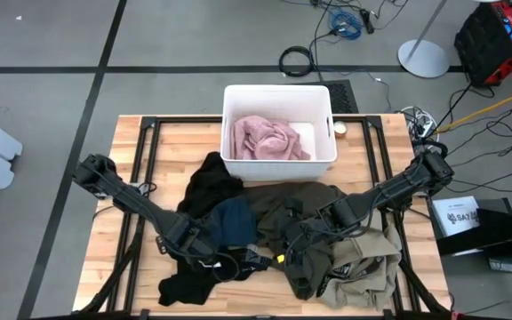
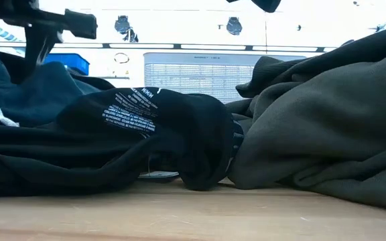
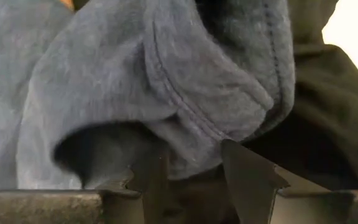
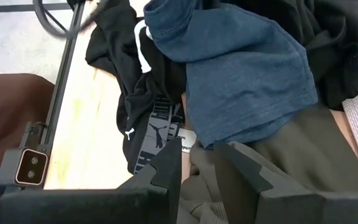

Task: Sort clothes
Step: Put the dark blue shorts into the white bin

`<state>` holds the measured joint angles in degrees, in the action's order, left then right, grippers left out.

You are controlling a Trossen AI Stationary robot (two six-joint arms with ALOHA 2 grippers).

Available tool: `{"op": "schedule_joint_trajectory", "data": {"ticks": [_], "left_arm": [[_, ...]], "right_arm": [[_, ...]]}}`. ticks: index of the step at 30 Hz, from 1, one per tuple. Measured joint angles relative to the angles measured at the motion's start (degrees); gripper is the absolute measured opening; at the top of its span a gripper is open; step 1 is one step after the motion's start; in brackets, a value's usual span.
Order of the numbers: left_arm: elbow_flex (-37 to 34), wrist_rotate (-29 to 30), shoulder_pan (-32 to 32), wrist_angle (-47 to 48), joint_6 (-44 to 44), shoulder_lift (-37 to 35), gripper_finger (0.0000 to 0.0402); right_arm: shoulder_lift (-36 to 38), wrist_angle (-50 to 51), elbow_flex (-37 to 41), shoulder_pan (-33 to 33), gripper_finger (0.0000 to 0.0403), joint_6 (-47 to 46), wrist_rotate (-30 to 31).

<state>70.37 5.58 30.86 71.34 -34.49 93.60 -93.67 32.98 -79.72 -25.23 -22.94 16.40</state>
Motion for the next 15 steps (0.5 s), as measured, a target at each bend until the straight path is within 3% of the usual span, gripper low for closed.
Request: {"op": "schedule_joint_trajectory", "data": {"ticks": [6,12,15], "left_arm": [[0.00,-0.24,-0.41,-2.28,-2.03,3.85,0.0143],[0.45,3.38,-0.47,-1.74,-1.79,4.39,0.0024],[2.40,8.26,-0.62,-1.35,0.65,4.18,0.0010]], "right_arm": [[0.00,-0.01,-0.01,0.00,0.0084,0.00,0.02],[0.02,0.19,-0.02,0.00,0.0084,2.07,0.00],[0.00,0.21,-0.02,0.23,0.0084,5.84,0.20]]}}
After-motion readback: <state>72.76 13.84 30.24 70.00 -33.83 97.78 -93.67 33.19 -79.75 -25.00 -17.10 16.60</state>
